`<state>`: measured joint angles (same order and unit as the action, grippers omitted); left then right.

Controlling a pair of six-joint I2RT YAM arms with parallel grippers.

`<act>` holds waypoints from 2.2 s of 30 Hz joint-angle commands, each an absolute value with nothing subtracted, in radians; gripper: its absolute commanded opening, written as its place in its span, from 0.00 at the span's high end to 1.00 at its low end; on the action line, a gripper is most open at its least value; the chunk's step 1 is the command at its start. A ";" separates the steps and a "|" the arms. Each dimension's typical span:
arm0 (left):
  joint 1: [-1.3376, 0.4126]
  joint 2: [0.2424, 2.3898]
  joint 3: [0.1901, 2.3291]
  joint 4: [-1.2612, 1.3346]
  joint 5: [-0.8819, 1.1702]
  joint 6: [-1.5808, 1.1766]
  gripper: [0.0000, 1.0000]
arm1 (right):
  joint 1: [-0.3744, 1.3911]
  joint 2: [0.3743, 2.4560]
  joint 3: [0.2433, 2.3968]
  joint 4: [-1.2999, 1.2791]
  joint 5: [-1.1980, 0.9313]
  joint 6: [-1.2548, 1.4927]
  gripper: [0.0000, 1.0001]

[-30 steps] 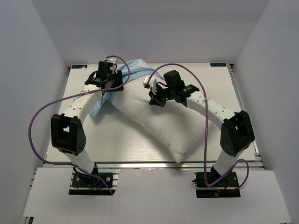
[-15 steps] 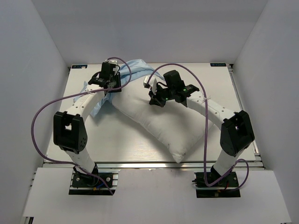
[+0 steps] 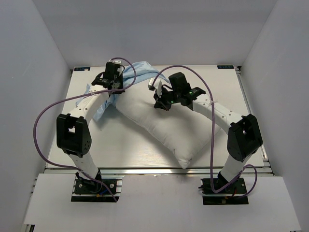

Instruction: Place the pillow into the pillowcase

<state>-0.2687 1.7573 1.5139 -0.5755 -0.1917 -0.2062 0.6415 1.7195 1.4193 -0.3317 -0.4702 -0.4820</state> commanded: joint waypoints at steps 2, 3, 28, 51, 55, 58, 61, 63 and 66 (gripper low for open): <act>-0.282 1.658 1.526 -0.580 -0.138 -0.201 1.00 | 0.640 1.743 1.463 -0.347 -0.466 -0.440 1.00; -0.284 1.645 1.520 -0.577 -0.120 -0.201 1.00 | 0.638 1.747 1.466 -0.342 -0.466 -0.431 1.00; -0.445 1.324 1.350 -0.554 0.227 -0.512 1.00 | 0.554 1.622 1.603 0.097 -0.494 0.063 1.00; -0.445 1.175 1.135 -0.535 0.063 -0.634 0.48 | 0.660 1.348 1.203 -0.113 -0.592 -0.624 0.11; -0.445 1.121 1.158 -0.569 0.040 -0.617 0.39 | 0.670 1.327 1.135 -0.101 -0.601 -0.641 0.11; -0.445 1.075 1.160 -0.609 0.047 -0.615 0.38 | 0.727 1.315 1.056 -0.040 -0.476 -0.598 0.11; -0.449 1.017 1.123 -0.650 0.063 -0.630 0.39 | 0.781 1.321 1.019 -0.026 -0.376 -0.609 0.11; -0.462 0.982 1.050 -0.667 0.054 -0.666 0.40 | 0.796 1.319 0.985 0.011 -0.348 -0.624 0.11; -0.492 0.901 0.913 -0.637 0.054 -0.745 0.41 | 0.821 1.328 0.956 0.064 -0.305 -0.644 0.11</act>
